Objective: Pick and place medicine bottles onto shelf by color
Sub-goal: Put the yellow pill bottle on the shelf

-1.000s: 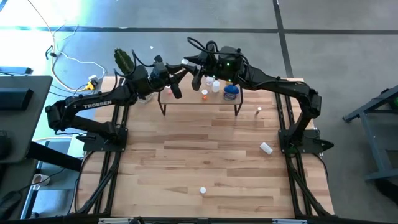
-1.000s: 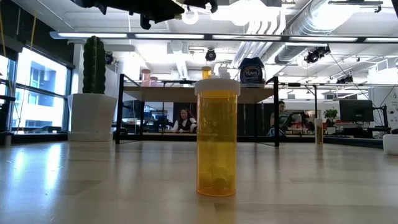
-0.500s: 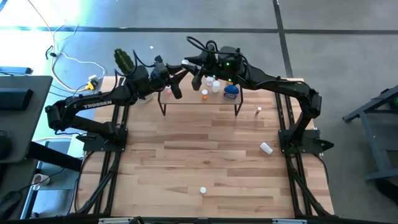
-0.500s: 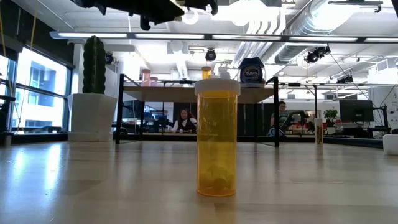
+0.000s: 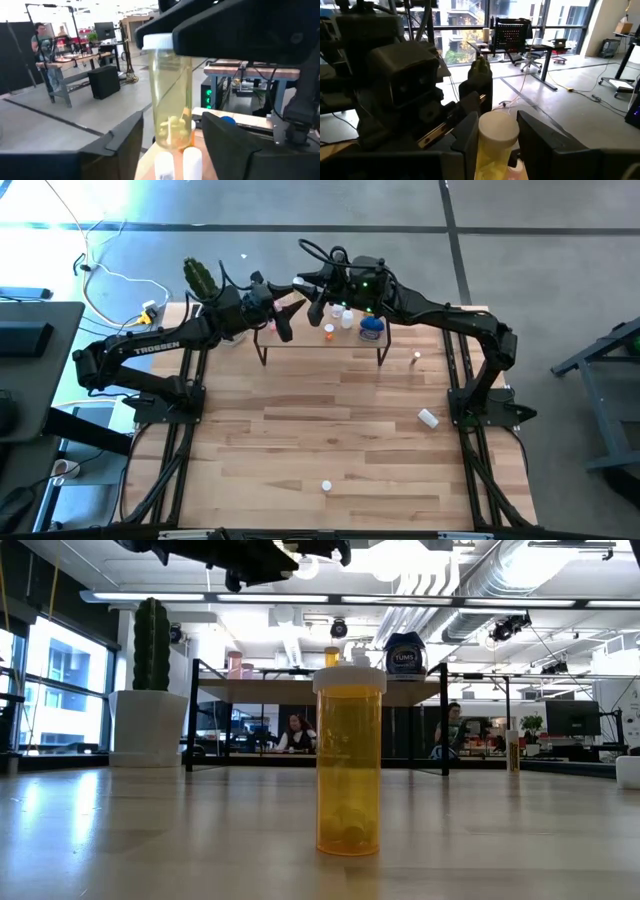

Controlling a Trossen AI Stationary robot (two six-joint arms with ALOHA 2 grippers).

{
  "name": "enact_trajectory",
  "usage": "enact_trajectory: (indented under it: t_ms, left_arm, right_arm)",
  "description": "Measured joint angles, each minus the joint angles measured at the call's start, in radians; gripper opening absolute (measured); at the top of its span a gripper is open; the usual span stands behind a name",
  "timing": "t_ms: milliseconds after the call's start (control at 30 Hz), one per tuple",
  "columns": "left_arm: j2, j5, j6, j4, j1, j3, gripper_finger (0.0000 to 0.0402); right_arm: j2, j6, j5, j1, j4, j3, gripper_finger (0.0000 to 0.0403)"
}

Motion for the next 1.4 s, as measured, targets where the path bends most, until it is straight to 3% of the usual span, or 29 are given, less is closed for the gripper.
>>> enact_trajectory:
  t_ms: [267,700,1067,1400]
  left_arm:
    - [-0.06,-0.024,-0.017,-0.134,0.012,0.0,0.0231]
    - [-0.233,-0.023,-0.017,-0.296,0.048,0.0,0.0228]
    - [-0.359,-0.032,-0.017,-0.348,0.048,0.0,0.0228]
    - [-0.374,-0.049,-0.017,-0.42,0.048,0.0,0.0227]
  right_arm:
    - [0.0,-0.001,0.059,0.0,-0.001,0.0,0.0103]
    - [0.004,0.099,0.12,0.0,-0.002,-0.01,0.0103]
    - [0.057,0.157,0.236,0.051,0.001,-0.051,0.0103]
    - [0.118,0.263,0.454,0.126,0.007,-0.051,0.0103]
